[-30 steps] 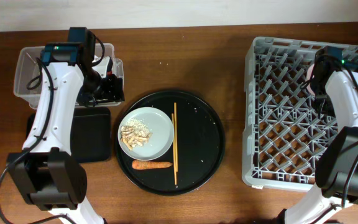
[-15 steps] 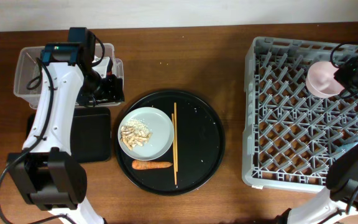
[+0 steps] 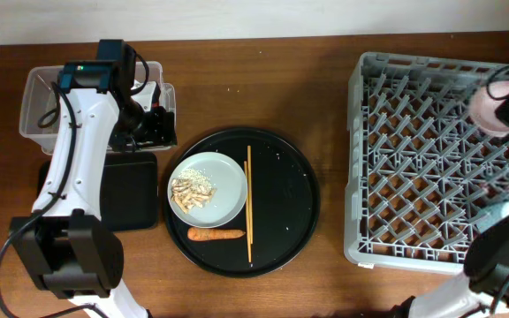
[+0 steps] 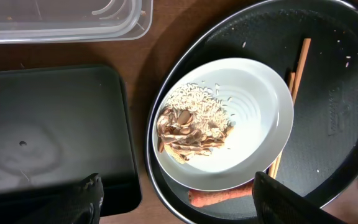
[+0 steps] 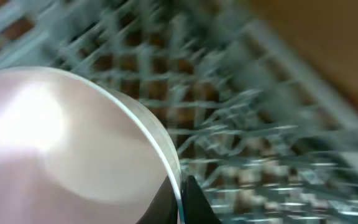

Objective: Sort waste into correct bins and load items into the dishwasher rack

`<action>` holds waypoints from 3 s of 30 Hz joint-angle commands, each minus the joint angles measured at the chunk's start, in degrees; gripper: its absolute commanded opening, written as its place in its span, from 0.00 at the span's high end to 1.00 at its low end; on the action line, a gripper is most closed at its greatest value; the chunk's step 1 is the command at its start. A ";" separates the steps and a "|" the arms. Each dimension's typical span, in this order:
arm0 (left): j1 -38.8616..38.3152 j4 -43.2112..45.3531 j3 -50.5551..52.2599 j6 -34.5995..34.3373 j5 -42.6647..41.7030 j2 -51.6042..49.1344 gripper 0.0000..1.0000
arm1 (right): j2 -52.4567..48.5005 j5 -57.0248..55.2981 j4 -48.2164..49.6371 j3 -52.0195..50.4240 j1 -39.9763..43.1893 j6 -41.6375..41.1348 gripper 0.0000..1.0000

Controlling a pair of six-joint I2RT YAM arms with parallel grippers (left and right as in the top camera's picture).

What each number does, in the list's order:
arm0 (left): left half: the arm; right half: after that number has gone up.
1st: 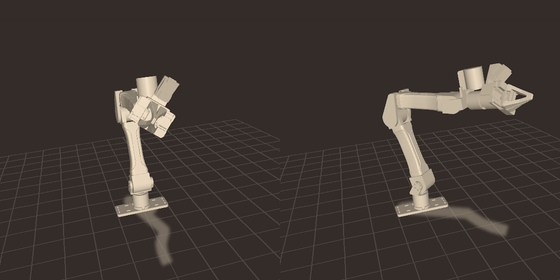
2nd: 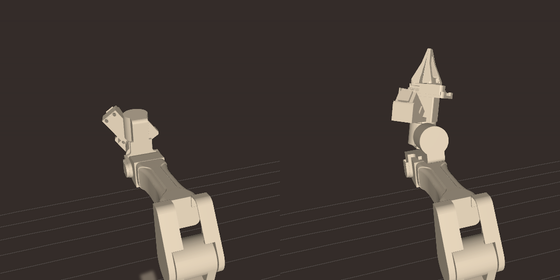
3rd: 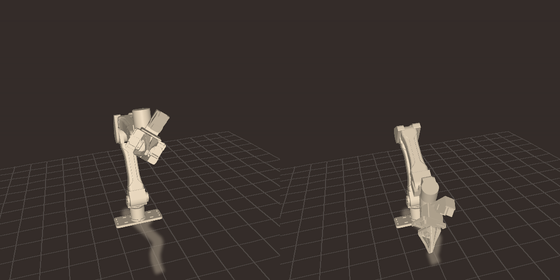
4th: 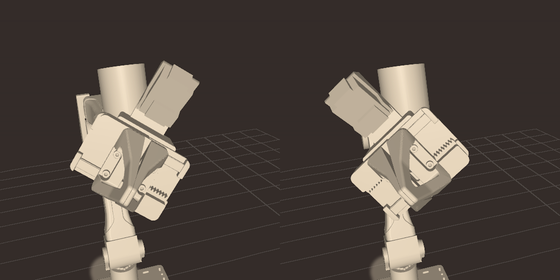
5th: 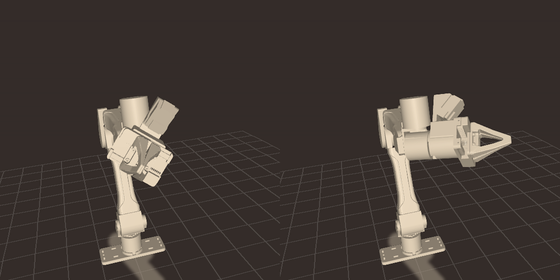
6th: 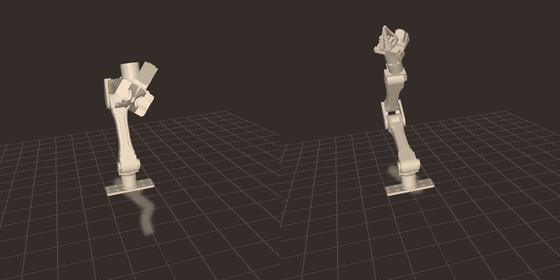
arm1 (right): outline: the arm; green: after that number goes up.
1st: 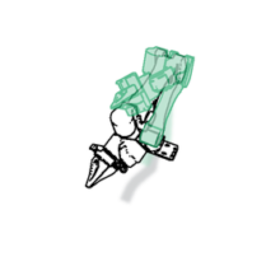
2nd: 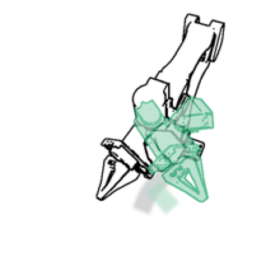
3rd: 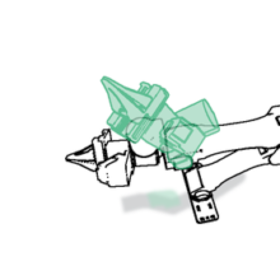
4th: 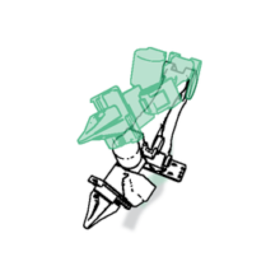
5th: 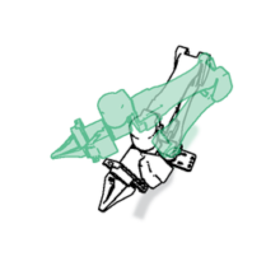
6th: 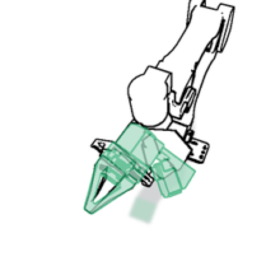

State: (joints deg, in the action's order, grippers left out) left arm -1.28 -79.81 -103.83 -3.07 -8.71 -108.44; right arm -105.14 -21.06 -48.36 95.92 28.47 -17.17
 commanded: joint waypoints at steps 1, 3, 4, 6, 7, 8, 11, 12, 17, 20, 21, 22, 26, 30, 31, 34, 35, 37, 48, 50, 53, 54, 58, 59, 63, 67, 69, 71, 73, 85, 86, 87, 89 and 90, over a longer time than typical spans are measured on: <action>-0.11 -0.22 -0.46 -0.33 0.20 1.33 0.24 | 2.29 -19.74 -0.90 1.55 -1.20 2.19 0.96; -0.11 -0.42 -0.46 -0.33 0.20 1.33 0.24 | 2.23 -30.05 0.02 1.49 -3.82 2.12 0.96; -0.09 -0.46 -0.46 -0.33 0.20 1.33 0.24 | 1.73 -39.52 2.82 1.49 -6.25 2.21 0.96; -0.07 -1.01 -0.46 -0.31 0.20 1.33 0.24 | -0.13 -44.13 8.22 1.49 -8.96 8.66 0.96; -0.07 -1.27 -0.46 -0.33 0.20 1.33 0.23 | -1.42 -44.15 8.59 1.49 -10.19 9.51 0.96; -0.07 -1.44 -0.46 -0.33 0.20 1.33 0.23 | -2.86 -44.41 8.66 1.49 -10.64 10.25 0.96; -0.07 -1.49 -0.46 -0.33 0.20 1.33 0.24 | -7.21 -47.89 8.13 0.85 -10.84 11.19 0.96; -0.07 -1.42 -0.46 -0.33 0.20 1.33 0.24 | -8.41 -49.44 8.15 0.52 -10.93 11.17 0.96; -0.07 -1.29 -0.46 -0.33 0.17 1.33 0.24 | -9.73 -49.70 11.17 -6.47 -12.50 11.17 0.96; -0.07 -1.33 -0.46 -0.33 0.17 1.33 0.24 | -9.73 -49.96 14.03 -12.48 -14.43 11.15 0.95; -0.07 -1.44 -0.46 -0.33 0.17 1.33 0.24 | -9.73 -49.96 14.45 -13.11 -14.88 11.17 0.94; -0.07 -1.44 -0.46 -0.35 0.17 1.33 0.23 | -9.73 -49.92 14.32 -13.25 -15.65 11.17 0.91; -0.07 -1.29 -0.46 -0.35 0.17 1.33 0.24 | -9.73 -48.48 12.70 -13.25 -19.12 11.17 0.66; -0.07 -1.27 -0.46 -0.35 0.17 1.33 0.23 | -9.73 -46.77 12.61 -13.25 -21.57 11.17 0.54; -0.07 -1.27 -0.46 -0.35 0.15 1.33 0.24 | -9.73 -46.23 12.63 -13.25 -22.01 11.17 0.53; -0.07 -1.29 -0.46 -0.35 0.15 1.33 0.24 | -9.70 -44.89 13.18 -13.25 -22.93 11.13 0.38; -0.07 -1.27 -0.46 -0.35 0.17 1.33 0.24 | -9.66 -44.87 13.16 -13.25 -23.23 11.13 0.32; -0.07 -1.29 -0.46 -0.35 0.17 1.33 0.24 | -8.92 -39.87 12.11 -13.20 -23.87 11.15 0.27; -0.07 -1.36 -0.46 -0.35 0.20 1.33 0.01 | 13.51 36.09 -3.85 -12.72 -25.86 11.15 0.23; -0.07 -1.36 -0.46 -0.35 0.20 1.33 0.01 | 12.61 39.50 -5.73 -12.79 -31.69 11.15 0.23; -0.07 -1.55 -0.46 -0.35 0.20 1.33 0.01 | 11.04 39.47 -5.75 -12.79 -42.71 10.38 0.23; -0.07 -1.68 -0.46 -0.35 0.20 1.33 0.01 | 10.29 39.23 -5.75 -12.83 -45.77 8.87 0.23; -0.07 -1.73 -0.46 -0.35 0.20 1.33 0.01 | 5.95 38.03 -6.82 -12.90 -56.26 5.64 0.28; -0.07 -1.73 -0.46 -0.35 0.20 1.33 0.01 | 3.76 34.84 -7.43 -12.90 -59.56 2.62 0.28; -0.07 -1.73 -0.46 -0.35 0.20 1.33 0.01 | -2.86 29.18 -8.04 -12.90 -67.23 -1.18 0.30; -0.07 -1.75 -0.46 -0.33 0.20 1.33 0.01 | -8.20 25.20 -8.22 -12.90 -70.49 -6.47 0.30; -0.07 -1.77 -0.46 -0.35 0.20 1.33 0.01 | -9.84 22.93 -7.50 -13.81 -70.51 -9.49 0.30; -0.07 -1.75 -0.46 -0.33 0.20 1.33 0.01 | -10.01 22.93 -4.76 -16.11 -70.51 -10.84 0.30; -0.07 -1.77 -0.46 -0.35 0.20 1.33 0.01 | -10.01 22.86 -1.66 -17.88 -70.51 -11.37 0.30; -0.07 -1.95 -0.46 -0.35 0.20 1.33 0.01 | -10.47 20.39 1.07 -20.17 -70.51 -16.59 0.35; -0.07 -1.97 -0.46 -0.35 0.17 1.33 0.01 | -10.47 20.35 1.05 -20.17 -70.49 -17.70 0.48; -0.07 -1.99 -0.46 -0.35 0.20 1.33 0.01 | -10.47 20.37 1.05 -20.17 -70.49 -17.86 0.62; -0.07 -2.14 -0.46 -0.35 0.20 1.33 0.01 | -10.47 20.37 0.42 -20.17 -70.49 -17.88 0.73; -0.07 -2.14 -0.46 -0.35 0.17 1.33 0.01 | -10.47 20.39 0.17 -20.17 -70.49 -17.88 0.72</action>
State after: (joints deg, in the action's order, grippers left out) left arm -1.28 -81.69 -103.83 -3.38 -8.71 -108.44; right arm -114.67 -0.01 -47.59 76.27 -41.67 -34.26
